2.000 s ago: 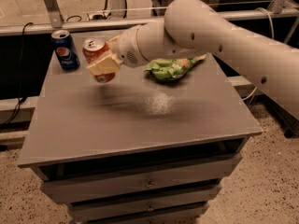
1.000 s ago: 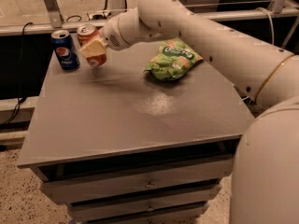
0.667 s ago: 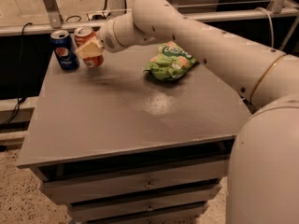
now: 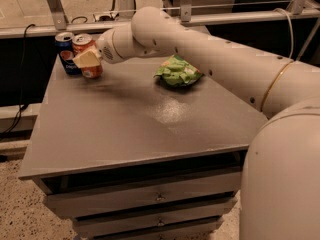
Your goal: Move coke can near pepsi can
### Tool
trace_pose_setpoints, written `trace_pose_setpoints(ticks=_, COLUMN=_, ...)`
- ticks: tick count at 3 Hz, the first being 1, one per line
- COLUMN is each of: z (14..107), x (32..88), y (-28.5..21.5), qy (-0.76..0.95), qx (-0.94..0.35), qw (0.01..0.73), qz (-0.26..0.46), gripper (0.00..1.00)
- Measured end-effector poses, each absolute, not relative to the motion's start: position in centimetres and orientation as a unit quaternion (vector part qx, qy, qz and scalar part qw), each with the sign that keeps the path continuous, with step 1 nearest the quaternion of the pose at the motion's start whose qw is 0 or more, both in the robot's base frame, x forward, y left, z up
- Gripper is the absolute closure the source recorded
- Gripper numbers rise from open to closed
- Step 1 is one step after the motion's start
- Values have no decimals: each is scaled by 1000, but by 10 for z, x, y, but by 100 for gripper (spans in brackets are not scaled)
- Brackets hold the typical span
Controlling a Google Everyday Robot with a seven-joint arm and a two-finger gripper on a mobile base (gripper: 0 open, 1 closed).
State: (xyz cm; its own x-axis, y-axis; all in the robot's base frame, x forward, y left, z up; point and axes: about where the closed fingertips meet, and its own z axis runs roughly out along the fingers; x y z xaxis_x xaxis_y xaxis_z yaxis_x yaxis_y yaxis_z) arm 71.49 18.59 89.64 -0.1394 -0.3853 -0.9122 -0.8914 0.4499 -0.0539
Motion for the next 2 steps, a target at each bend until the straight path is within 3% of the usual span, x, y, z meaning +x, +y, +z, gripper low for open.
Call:
trace_pose_setpoints(ticks=1, z=890, x=713, y=192, qy=708, qx=-445, qw=476, qz=272, gripper=12)
trace_pose_setpoints(ticks=2, z=887, x=713, y=193, qy=709, qx=-442, qw=475, qz=277, gripper=0)
